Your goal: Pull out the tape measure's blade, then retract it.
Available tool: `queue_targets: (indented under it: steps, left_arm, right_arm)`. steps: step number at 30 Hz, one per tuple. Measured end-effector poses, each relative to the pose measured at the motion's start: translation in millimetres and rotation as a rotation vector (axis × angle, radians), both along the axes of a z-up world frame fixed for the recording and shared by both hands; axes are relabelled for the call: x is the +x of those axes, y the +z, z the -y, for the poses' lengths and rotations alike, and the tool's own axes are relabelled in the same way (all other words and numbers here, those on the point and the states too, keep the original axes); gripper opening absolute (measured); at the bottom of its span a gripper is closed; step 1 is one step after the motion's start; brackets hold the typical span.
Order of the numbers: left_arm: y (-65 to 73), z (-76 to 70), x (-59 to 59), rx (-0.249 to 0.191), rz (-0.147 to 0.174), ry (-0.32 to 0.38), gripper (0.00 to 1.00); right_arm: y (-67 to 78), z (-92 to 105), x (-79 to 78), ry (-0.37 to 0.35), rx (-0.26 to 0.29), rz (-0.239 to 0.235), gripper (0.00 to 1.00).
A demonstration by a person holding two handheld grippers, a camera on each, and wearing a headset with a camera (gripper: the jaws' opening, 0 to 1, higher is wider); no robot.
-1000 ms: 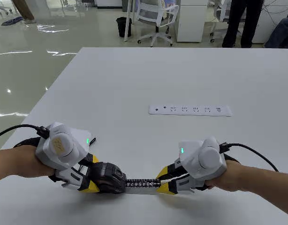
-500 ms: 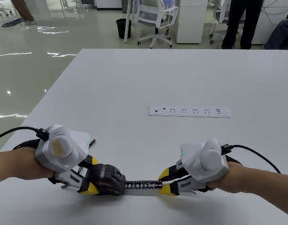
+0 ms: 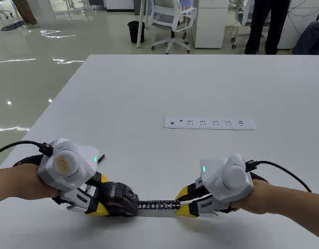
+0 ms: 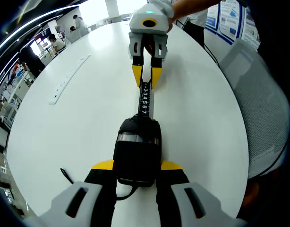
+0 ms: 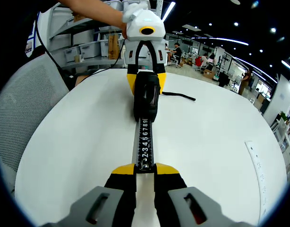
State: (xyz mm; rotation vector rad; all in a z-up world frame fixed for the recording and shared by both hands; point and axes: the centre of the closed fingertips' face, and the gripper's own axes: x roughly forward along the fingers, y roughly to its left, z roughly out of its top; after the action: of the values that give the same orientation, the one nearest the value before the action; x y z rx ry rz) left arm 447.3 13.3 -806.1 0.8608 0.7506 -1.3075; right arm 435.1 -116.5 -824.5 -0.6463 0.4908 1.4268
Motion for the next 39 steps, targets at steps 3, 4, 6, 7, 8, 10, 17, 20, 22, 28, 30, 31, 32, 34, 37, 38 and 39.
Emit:
queue_targets:
  steps: [3,4,6,7,8,10,17,20,22,28,30,31,32,34,37,38,39]
  left_arm:
    - [0.0,0.2,0.1,0.001,0.000,-0.001,0.27]
    - [-0.1,0.4,0.0,0.002,0.000,-0.002,0.27]
    - [-0.1,0.6,-0.1,0.002,0.000,-0.002,0.27]
    - [-0.1,0.6,-0.2,0.001,0.000,-0.001,0.27]
    - [-0.2,0.6,-0.2,0.002,0.000,-0.001,0.27]
    - [-0.1,0.4,-0.3,0.001,0.000,0.000,0.27]
    - [0.2,0.0,-0.1,0.001,0.001,-0.001,0.27]
    - [0.3,0.0,-0.2,0.001,0.001,-0.001,0.27]
    - [0.4,-0.2,-0.1,0.001,0.001,-0.001,0.27]
    - [0.6,-0.5,-0.1,0.002,0.003,-0.001,0.27]
    - [0.6,-0.6,-0.1,0.001,0.003,-0.001,0.27]
    - [0.7,-0.6,-0.1,0.001,0.002,0.000,0.27]
    - [0.6,-0.6,-0.1,0.001,0.003,0.000,0.27]
    - [0.8,-0.6,-0.3,0.002,0.002,-0.001,0.27]
    - [1.1,-0.6,-0.6,0.001,0.002,0.000,0.27]
    - [1.2,-0.5,-0.7,0.002,0.003,-0.001,0.27]
    - [1.3,-0.4,-0.8,0.002,0.003,-0.001,0.27]
  right_arm:
    - [-0.6,0.8,-0.5,-0.001,0.001,-0.003,0.12]
    - [-0.7,1.1,-0.8,0.001,0.000,-0.002,0.12]
    - [-0.5,1.5,-0.8,0.000,0.001,-0.003,0.12]
    - [-0.4,1.8,-1.0,0.001,0.000,-0.003,0.12]
    - [-0.3,1.9,-0.9,0.001,0.000,-0.002,0.12]
    - [0.2,2.3,-0.7,0.001,0.001,-0.002,0.12]
    - [0.1,3.4,-0.1,0.002,-0.003,0.001,0.12]
    - [-0.5,4.3,0.1,0.002,-0.005,0.001,0.12]
    - [-0.1,5.1,0.2,0.001,-0.004,0.001,0.12]
    - [0.0,7.4,0.8,0.001,-0.006,0.002,0.12]
    - [0.0,8.3,0.7,0.000,-0.007,0.001,0.12]
    - [0.1,8.8,0.8,0.000,-0.008,0.002,0.12]
    - [0.2,9.1,0.8,-0.001,-0.007,0.002,0.12]
    - [0.2,10.0,0.8,-0.001,-0.008,0.003,0.12]
    - [0.4,11.2,0.9,-0.001,-0.008,0.003,0.12]
    - [0.3,11.5,0.7,-0.001,-0.008,0.002,0.12]
    - [0.2,12.1,0.8,-0.001,-0.009,0.003,0.12]
